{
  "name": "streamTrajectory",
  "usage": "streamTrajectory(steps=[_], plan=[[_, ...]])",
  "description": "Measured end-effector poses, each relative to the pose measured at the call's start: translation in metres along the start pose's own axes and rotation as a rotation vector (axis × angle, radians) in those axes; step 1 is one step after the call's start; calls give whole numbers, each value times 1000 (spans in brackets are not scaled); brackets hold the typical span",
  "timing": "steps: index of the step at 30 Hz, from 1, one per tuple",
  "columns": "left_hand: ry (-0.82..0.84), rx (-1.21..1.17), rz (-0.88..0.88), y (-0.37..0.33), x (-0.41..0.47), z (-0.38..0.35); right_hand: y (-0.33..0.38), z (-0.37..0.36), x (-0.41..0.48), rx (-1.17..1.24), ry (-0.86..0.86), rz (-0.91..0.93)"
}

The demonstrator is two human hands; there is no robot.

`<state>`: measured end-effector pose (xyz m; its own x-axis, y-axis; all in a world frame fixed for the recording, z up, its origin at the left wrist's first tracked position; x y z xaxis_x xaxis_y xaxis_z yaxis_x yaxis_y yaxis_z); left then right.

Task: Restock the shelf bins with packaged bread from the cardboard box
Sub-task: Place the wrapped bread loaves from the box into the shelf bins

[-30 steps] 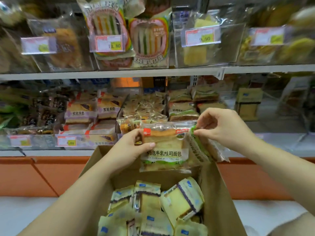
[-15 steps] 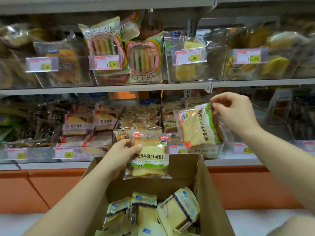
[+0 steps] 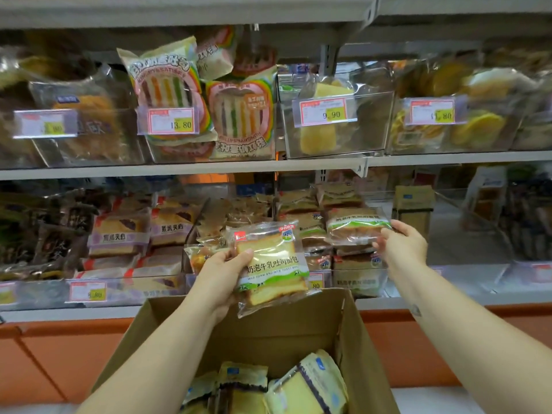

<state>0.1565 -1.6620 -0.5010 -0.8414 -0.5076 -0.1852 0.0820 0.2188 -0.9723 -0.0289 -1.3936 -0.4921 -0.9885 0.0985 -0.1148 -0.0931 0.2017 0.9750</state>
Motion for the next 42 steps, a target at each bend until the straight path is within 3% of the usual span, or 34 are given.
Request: streamTrajectory(steps=[6,8,12,14,17,22,28,32,39,42], plan=[[-107,-177,15,2,20,-8,28,-5,-14,-1022,45,480],[-176,-152,-7,-2,25,-13,30,-13,-17,-1163,68,611],[-187,-119,-57,-19,43,-32,21,-28,-18,-1323,253,640],[-168,-111,-64,-25,54,-43,21,-31,-18,-1424,259,689],[-179,-132,-55,-25,67,-58,20,-33,-14,-1424,211,807],[-187,-273,-41,-25,92,-72,32,-28,-9,-1024,108,1135],[-339,-241,-84,-41,137,-65,36,-25,3,-902,165,1140],[-204,9,-122,-47,165,-83,30,-24,5,-911,150,1132],[-34,1090,-488,-54,141,-111,22,-28,4,-935,133,1114],[-47,1307,-581,-50,138,-120,10,-35,5,-1097,138,1083]])
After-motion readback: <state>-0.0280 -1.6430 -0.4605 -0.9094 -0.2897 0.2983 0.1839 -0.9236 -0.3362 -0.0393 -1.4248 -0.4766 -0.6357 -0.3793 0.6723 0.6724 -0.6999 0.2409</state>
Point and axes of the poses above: each hand's wrist, its own x-axis towards the middle knuckle, its own z-axis out of the back of the hand, y = z × x, the point moved 8 cm from there along x, towards the middle knuckle, and after that the axes turned 3 degrees about y, right-handed, at the moved point
